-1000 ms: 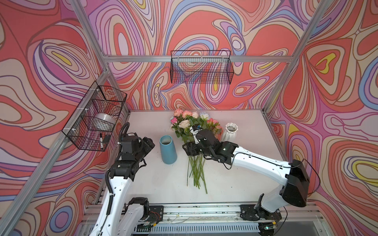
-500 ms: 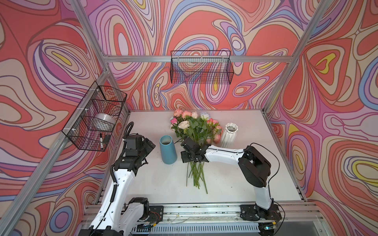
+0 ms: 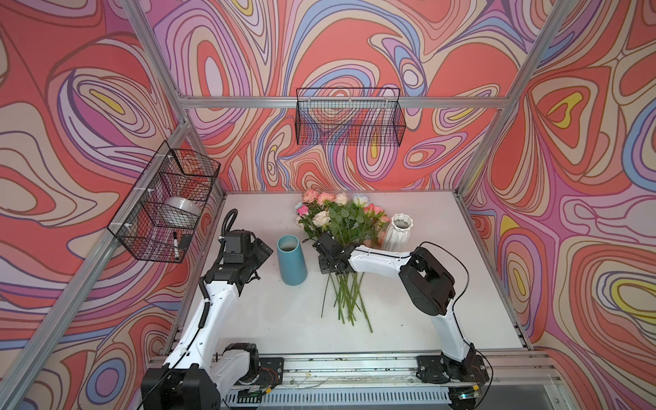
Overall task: Arrange flowers in a vase
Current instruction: Move the flowers to the top-center of the table.
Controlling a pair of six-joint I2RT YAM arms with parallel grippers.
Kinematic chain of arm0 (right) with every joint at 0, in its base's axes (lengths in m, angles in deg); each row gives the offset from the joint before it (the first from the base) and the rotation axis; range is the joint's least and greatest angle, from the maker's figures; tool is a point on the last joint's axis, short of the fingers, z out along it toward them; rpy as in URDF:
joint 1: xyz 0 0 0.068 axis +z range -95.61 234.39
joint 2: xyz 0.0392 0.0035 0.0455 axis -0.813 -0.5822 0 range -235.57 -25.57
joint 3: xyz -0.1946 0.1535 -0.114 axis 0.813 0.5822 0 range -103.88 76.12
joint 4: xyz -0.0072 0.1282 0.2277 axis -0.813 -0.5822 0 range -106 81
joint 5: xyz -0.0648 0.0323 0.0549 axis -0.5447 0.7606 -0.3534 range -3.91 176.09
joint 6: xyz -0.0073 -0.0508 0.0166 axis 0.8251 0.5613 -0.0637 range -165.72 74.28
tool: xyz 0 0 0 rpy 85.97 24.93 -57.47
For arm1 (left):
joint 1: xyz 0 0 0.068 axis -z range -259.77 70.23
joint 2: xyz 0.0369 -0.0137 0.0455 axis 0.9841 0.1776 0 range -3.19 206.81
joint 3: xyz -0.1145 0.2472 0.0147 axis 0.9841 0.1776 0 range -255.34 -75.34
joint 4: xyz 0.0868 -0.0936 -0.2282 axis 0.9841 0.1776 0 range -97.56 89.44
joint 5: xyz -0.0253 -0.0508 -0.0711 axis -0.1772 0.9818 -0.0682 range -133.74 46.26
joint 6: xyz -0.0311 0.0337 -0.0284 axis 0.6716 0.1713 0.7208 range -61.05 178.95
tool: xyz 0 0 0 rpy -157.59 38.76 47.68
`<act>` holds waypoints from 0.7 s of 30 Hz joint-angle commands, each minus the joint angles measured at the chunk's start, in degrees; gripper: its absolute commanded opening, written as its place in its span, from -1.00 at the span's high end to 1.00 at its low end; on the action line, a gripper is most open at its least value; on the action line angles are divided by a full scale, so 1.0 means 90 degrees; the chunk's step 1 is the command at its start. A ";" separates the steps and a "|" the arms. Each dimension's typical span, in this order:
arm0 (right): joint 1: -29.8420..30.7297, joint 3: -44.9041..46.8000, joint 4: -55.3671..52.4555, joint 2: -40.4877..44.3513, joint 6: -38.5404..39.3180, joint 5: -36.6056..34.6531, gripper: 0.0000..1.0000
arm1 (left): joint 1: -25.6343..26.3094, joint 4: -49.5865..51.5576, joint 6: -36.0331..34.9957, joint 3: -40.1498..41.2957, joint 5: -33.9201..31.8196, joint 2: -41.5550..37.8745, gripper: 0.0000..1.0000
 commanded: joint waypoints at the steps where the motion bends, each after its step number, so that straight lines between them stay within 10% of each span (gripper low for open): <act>1: -0.0187 0.0286 -0.0343 -0.0004 -0.0116 -0.0518 0.03 | -0.0042 -0.0194 0.0119 0.0084 0.0149 0.0100 -0.71; 21: -0.1140 0.1755 -0.0141 0.0973 0.0221 -0.1076 0.22 | -0.0047 -0.0342 0.0084 0.0134 0.0375 0.0265 -0.69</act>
